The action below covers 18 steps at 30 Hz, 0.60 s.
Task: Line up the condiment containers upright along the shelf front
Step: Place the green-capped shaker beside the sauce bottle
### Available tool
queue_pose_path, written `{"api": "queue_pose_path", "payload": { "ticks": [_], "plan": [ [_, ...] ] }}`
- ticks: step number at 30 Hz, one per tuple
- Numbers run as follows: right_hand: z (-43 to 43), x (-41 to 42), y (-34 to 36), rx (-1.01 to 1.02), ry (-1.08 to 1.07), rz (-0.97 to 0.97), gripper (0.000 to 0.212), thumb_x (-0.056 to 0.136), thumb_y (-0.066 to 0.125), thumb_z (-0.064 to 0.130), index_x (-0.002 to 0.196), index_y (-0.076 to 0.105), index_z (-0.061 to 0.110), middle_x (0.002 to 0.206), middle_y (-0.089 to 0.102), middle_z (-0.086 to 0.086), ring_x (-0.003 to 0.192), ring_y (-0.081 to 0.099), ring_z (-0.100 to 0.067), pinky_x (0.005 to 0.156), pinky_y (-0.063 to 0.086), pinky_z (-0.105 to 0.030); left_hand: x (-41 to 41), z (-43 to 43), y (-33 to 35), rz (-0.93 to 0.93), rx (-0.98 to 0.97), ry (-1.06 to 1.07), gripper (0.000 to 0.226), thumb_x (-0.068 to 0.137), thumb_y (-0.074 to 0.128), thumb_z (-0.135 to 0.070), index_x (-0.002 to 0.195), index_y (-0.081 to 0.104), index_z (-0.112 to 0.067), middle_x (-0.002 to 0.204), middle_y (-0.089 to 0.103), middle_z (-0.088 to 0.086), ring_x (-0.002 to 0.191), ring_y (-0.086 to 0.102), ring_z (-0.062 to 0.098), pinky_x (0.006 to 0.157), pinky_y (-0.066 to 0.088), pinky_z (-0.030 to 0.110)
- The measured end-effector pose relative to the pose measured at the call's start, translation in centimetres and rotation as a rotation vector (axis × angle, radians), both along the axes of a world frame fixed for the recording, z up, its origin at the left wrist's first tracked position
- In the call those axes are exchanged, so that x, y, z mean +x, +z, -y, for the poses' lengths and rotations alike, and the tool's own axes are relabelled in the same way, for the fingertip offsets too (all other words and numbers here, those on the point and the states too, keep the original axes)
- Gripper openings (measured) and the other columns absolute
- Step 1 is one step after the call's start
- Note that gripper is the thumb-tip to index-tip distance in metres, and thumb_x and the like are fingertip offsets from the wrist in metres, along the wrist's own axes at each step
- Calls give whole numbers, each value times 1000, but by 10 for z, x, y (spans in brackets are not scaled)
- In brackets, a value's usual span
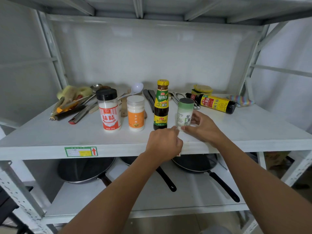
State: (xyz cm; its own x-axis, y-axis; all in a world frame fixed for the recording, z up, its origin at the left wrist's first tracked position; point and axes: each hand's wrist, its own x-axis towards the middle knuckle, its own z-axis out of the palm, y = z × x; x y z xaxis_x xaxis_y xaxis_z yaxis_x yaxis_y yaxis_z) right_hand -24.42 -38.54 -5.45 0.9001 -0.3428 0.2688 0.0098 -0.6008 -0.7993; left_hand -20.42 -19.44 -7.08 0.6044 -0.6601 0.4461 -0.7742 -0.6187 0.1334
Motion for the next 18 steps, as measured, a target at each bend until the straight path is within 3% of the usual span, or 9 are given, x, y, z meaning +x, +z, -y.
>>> {"api": "queue_pose_path", "payload": {
  "ticks": [8, 13, 16, 18],
  "plan": [
    [-2, 0, -2, -32, -30, 9, 72, 77, 90, 35, 141, 58, 26, 124, 71, 12, 109, 65, 4, 86, 49, -16, -1, -1, 2, 3, 0, -16, 45, 100, 41, -34, 136, 61, -17, 84, 62, -2, 75, 64, 19, 71, 59, 36],
    [-3, 1, -3, -52, -64, 13, 73, 74, 91, 39, 139, 59, 28, 123, 72, 12, 110, 67, -1, 97, 54, -29, -2, -1, 1, 3, -17, -20, 43, 100, 43, -32, 135, 62, -16, 97, 71, 2, 78, 65, 21, 73, 59, 38],
    [-5, 0, -2, -28, -57, 24, 80, 74, 91, 38, 143, 53, 27, 124, 70, 10, 114, 66, -5, 93, 52, -25, -2, -2, -1, 21, -66, -14, 38, 97, 44, -31, 125, 66, -17, 95, 71, -1, 76, 64, 20, 69, 58, 37],
    [-5, -2, 0, 74, -57, 60, 91, 73, 90, 48, 149, 44, 29, 126, 68, 10, 118, 64, -6, 94, 51, -27, -4, -4, -5, -12, -99, -26, 39, 96, 45, -32, 125, 68, -19, 107, 75, -2, 83, 68, 20, 73, 59, 36]
  ]
}}
